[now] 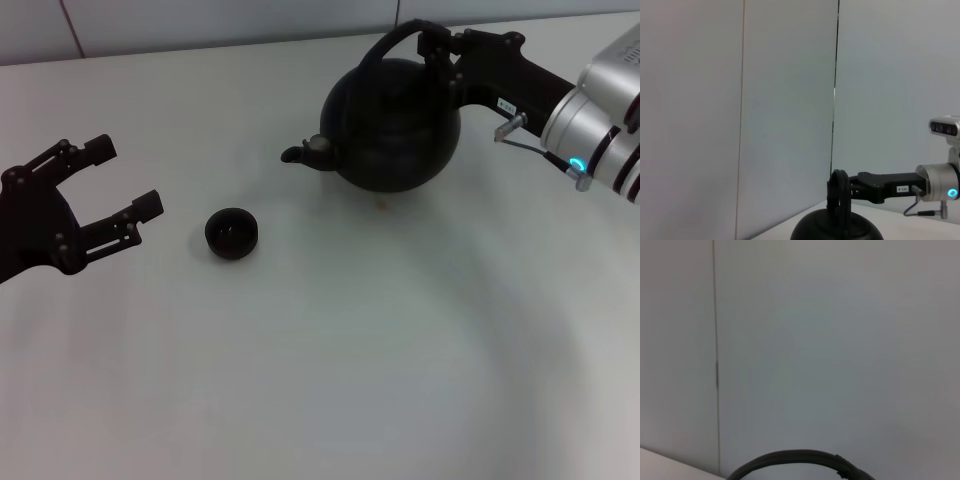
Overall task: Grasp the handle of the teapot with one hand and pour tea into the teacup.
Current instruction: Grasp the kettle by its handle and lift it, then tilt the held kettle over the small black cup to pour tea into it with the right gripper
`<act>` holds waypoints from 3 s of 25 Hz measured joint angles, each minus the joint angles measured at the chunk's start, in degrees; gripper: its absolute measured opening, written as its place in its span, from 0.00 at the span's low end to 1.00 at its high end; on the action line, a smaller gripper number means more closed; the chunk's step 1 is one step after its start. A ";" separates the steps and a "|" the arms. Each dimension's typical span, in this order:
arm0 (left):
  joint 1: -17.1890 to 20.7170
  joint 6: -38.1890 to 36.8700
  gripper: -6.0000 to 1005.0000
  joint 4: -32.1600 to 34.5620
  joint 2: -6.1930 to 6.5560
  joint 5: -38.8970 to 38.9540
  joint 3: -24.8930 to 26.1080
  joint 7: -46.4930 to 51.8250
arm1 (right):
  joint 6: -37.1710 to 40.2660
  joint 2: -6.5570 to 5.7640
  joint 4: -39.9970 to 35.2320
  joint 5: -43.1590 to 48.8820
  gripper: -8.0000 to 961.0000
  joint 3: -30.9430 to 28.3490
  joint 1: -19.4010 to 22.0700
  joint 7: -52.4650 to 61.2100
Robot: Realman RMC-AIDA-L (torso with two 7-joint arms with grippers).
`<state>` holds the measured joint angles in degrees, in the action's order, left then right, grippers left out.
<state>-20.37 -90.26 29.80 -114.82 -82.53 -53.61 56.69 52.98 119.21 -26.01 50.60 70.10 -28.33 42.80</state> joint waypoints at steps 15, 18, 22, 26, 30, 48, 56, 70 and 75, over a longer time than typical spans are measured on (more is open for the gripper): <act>0.37 0.00 0.86 0.08 -0.14 0.00 0.00 -0.18 | 0.03 -0.13 -0.36 2.03 0.12 0.65 -2.44 -0.09; 0.53 0.00 0.86 0.47 -0.14 0.00 0.00 -0.18 | 0.03 -0.25 -1.08 3.15 0.12 0.65 -2.79 -0.09; 0.57 0.00 0.86 0.51 -0.14 0.00 0.00 -0.18 | 0.03 -0.30 -2.32 5.71 0.12 0.60 -3.39 -0.09; 0.60 0.00 0.86 0.53 -0.14 0.00 0.00 -0.18 | -0.51 -0.30 -2.72 7.85 0.12 0.54 -4.65 -0.09; 0.69 -0.01 0.86 0.53 -0.14 0.00 0.00 -0.19 | -2.60 -0.29 -2.94 10.97 0.12 0.57 -6.18 -0.09; 0.77 0.15 0.86 0.52 -0.19 0.00 0.62 -0.39 | -3.15 -0.12 -8.04 19.01 0.12 0.65 -8.39 0.07; 0.74 0.90 0.86 0.52 -0.59 0.00 0.62 -0.89 | -3.15 -0.03 -9.57 23.23 0.12 0.65 -9.49 0.03; 0.75 1.69 0.86 0.53 -0.67 0.13 0.93 -0.89 | -2.85 0.13 -9.08 20.45 0.12 -0.02 -8.86 -0.09; 0.77 1.69 0.86 0.52 -0.69 0.08 1.30 -0.89 | -1.92 0.14 -7.59 13.77 0.12 -0.05 -7.45 -0.09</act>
<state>-19.60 -88.57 30.32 -115.51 -82.45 -52.31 55.81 51.06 119.35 -33.60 64.37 70.05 -35.78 42.71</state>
